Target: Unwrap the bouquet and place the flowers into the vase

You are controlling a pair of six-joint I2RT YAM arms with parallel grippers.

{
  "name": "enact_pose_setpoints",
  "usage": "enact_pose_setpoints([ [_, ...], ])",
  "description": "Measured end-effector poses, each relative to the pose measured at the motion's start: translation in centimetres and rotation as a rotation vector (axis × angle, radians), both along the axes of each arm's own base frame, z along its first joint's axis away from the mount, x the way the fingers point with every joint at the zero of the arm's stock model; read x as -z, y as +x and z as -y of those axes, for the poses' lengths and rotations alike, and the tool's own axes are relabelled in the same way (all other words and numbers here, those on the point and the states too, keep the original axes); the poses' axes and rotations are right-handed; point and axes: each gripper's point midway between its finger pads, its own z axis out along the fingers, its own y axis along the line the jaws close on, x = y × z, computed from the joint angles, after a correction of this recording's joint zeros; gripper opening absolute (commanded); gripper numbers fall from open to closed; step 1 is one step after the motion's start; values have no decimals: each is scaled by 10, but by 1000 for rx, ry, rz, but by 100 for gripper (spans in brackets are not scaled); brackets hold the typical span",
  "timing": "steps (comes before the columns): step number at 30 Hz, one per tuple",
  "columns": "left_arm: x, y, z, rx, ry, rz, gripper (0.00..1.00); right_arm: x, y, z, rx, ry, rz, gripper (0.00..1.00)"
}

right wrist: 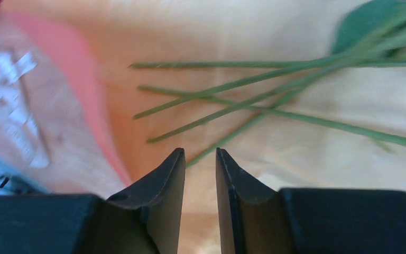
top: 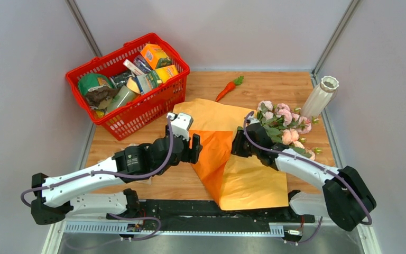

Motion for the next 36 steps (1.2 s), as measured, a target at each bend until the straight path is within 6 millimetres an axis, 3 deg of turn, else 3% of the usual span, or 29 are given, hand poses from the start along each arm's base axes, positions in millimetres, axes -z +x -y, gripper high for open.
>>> enact_pose_setpoints([
  [3,9,-2,-2,-1,17,-17,76,-9,-15,-35,-122,92,3,33],
  [7,5,-1,-8,-25,22,-21,76,-32,-49,-82,-287,193,22,34],
  [12,-37,1,-11,-50,-52,9,70,-51,-99,-131,-443,283,7,34],
  [14,-53,2,-9,-55,-97,17,70,-49,-114,-142,-477,291,-16,34],
  [16,-58,2,-8,-58,-115,11,69,-44,-125,-146,-491,286,-43,34],
  [19,-45,0,-2,-65,-103,-36,67,-39,-127,-142,-457,276,-64,36],
  [21,-27,-3,4,-70,-91,-84,65,-35,-125,-133,-414,251,-73,38],
  [24,26,-14,4,-84,-57,-200,65,-38,-118,-111,-312,206,-70,42],
  [28,102,-39,-11,-134,-30,-385,66,-48,-109,-76,-112,186,-82,43],
  [30,126,-51,-20,-171,-45,-461,66,-47,-107,-58,-13,173,-110,44],
  [36,168,-65,-54,-378,-93,-592,70,-26,-120,-7,251,95,-259,45],
])
